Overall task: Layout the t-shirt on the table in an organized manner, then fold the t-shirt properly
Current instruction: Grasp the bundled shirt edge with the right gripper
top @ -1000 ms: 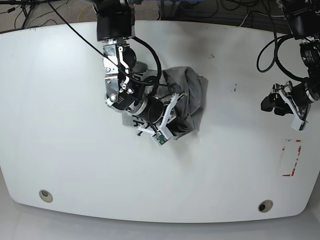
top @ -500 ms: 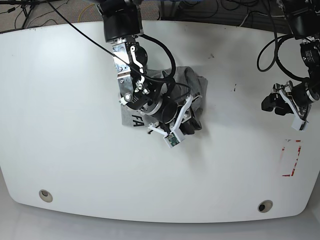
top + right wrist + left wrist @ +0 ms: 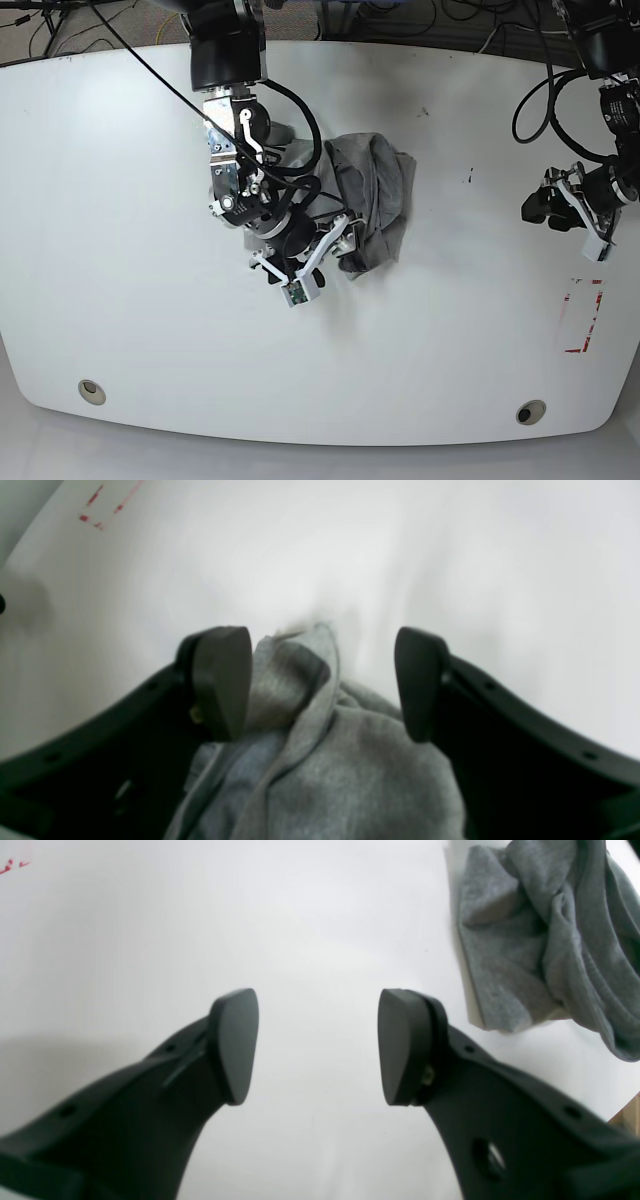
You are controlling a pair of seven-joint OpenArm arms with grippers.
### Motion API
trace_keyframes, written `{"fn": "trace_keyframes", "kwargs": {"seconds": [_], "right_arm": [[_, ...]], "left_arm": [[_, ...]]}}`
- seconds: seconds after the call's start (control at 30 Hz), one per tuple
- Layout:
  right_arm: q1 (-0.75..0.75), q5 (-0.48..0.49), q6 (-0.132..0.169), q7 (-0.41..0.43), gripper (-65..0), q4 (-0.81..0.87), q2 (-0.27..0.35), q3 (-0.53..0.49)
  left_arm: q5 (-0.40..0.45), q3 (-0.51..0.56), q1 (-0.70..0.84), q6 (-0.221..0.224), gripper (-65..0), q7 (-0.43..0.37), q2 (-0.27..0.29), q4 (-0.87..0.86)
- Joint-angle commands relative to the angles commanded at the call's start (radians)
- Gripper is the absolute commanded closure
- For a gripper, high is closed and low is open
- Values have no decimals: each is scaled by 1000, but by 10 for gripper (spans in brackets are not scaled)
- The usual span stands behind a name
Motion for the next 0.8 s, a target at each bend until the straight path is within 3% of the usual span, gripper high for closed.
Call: {"fn": "trace_keyframes", "kwargs": {"seconds": [0.47,0.6,0.63,0.73,0.8], "right_arm": [[-9,6,5,52,-412,-81,-8,-2],[-8,6,6,72,-274,-101,-8,-2],[-6,6,6,77,-184,-107,-6,-2],[-5,6,8,75,-13,-110,-6,-2],[-8,6,8,74,0,-103,-6,-3]], "left_arm": [[0,2,0,0,-358,0,0,0],[0,2,0,0,-358,0,0,0],[0,2,0,0,-358,0,0,0],[0,2,0,0,-358,0,0,-2],[0,2,0,0,-358,0,0,-2]]}}
